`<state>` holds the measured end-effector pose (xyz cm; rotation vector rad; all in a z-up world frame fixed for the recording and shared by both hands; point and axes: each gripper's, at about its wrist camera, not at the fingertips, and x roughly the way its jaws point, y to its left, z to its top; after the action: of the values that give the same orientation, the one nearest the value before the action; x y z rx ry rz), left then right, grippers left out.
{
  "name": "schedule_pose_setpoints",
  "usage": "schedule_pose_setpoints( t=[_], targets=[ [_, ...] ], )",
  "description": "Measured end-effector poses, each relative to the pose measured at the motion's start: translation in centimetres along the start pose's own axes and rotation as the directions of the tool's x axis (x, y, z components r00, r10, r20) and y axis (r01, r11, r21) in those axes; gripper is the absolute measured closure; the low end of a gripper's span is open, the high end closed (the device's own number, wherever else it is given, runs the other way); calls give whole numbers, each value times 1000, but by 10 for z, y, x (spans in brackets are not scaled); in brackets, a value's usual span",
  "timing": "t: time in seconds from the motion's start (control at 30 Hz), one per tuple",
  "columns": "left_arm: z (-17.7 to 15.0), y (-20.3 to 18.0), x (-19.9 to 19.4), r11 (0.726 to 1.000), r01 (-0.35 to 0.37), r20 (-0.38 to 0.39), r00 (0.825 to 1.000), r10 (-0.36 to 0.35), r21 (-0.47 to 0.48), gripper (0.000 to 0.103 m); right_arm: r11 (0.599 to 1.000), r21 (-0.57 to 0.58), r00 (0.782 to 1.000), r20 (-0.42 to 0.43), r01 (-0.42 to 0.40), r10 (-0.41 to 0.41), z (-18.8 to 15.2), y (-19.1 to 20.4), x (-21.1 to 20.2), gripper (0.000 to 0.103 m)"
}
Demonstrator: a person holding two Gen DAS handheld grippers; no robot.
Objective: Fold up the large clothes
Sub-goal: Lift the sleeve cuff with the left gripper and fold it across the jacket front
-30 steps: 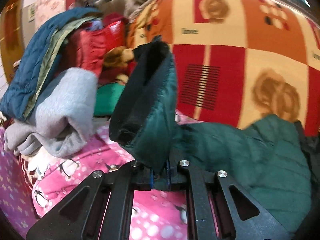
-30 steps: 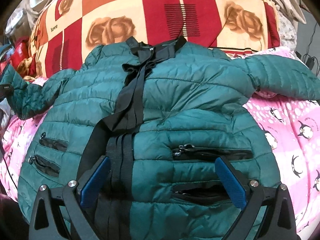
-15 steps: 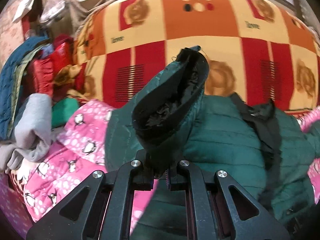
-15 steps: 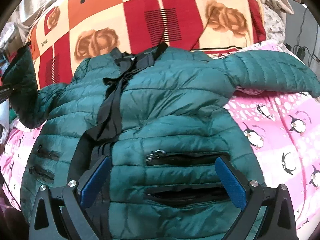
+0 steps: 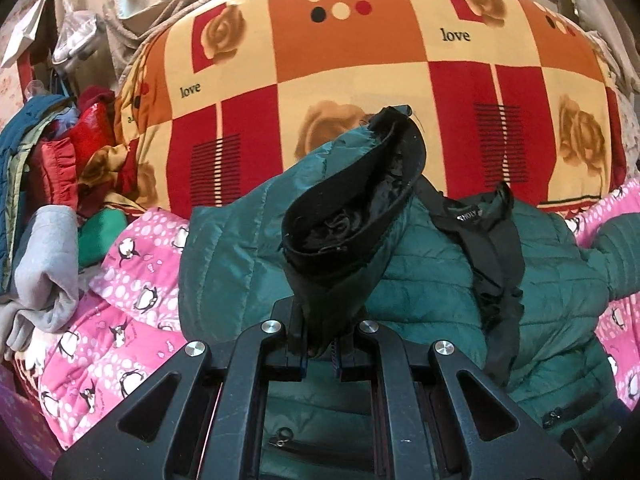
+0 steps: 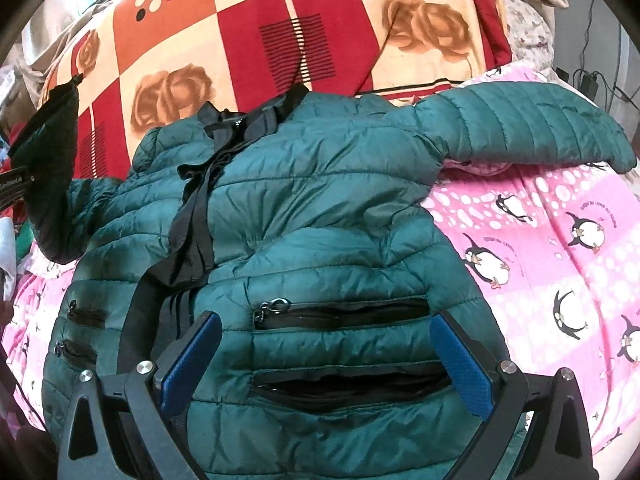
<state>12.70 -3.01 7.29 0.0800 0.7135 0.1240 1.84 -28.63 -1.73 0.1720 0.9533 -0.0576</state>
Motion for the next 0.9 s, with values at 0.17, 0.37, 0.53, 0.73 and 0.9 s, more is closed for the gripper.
schedule_pose_setpoints(
  t=[0.17,0.37,0.53,0.73,0.9],
  targets=[
    [-1,-10,1,1000,19,-7,1000,-18,18,96,1000,7,1000,-3,-5,5,0,-2,1,0],
    [1,-29,4,998,46,-24,999,-45,51,96,1000,-11,1000,-8,19,-19,1,-7,6,0],
    [3,-52,7,994,71,-37,997,-68,85,96,997,-49,998,-18,60,-61,4,-12,14,0],
    [7,-83,17,988,102,-64,993,-95,115,96,996,-51,997,-26,77,-78,6,-22,20,0],
    [7,-111,25,983,125,-84,990,-114,133,96,995,-57,995,-49,80,-83,3,-28,29,0]
  ],
)
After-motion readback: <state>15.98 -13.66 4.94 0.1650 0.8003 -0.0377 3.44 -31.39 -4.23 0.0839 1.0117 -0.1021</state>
